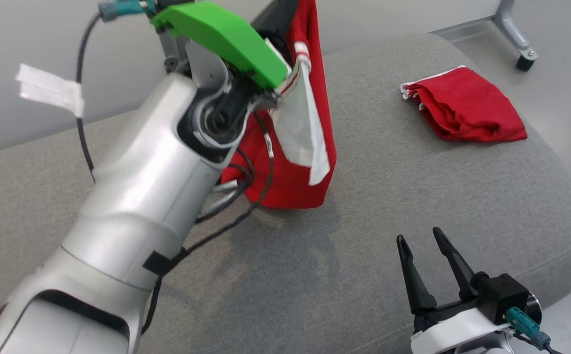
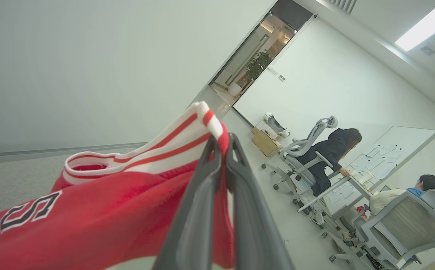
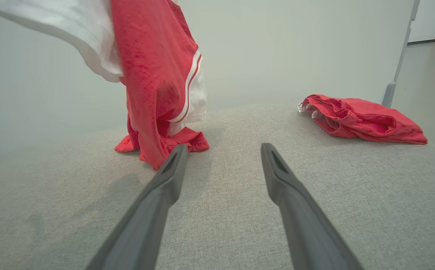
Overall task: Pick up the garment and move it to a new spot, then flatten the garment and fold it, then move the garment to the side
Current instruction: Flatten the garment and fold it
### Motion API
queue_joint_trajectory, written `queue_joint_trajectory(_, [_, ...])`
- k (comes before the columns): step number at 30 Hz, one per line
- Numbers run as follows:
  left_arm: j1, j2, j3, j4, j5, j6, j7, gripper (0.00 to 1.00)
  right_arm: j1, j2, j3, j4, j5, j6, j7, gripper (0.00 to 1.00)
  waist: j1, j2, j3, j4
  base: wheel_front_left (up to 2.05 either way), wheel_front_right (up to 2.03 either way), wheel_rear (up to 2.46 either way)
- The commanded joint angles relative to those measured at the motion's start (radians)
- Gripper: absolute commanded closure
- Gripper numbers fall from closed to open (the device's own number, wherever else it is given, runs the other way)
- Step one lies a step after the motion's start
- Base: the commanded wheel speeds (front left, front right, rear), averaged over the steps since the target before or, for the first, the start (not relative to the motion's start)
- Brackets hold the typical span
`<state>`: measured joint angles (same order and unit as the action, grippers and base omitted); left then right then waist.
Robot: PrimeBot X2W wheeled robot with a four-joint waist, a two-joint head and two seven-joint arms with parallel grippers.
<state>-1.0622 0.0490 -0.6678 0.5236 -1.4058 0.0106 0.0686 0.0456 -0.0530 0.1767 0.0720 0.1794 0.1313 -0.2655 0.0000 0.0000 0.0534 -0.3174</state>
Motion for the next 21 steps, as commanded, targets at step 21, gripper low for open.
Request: queue_joint_trajectory(21, [-0.111, 0.034, 0.006, 0.496, -0.331, 0.150, -0.282, 1.00, -0.024, 0.000, 0.026, -0.001, 0.016, -0.001, 0.001, 0.00, 0.0000, 0.0000, 0.006, 0.008, 0.00, 0.00, 0.00])
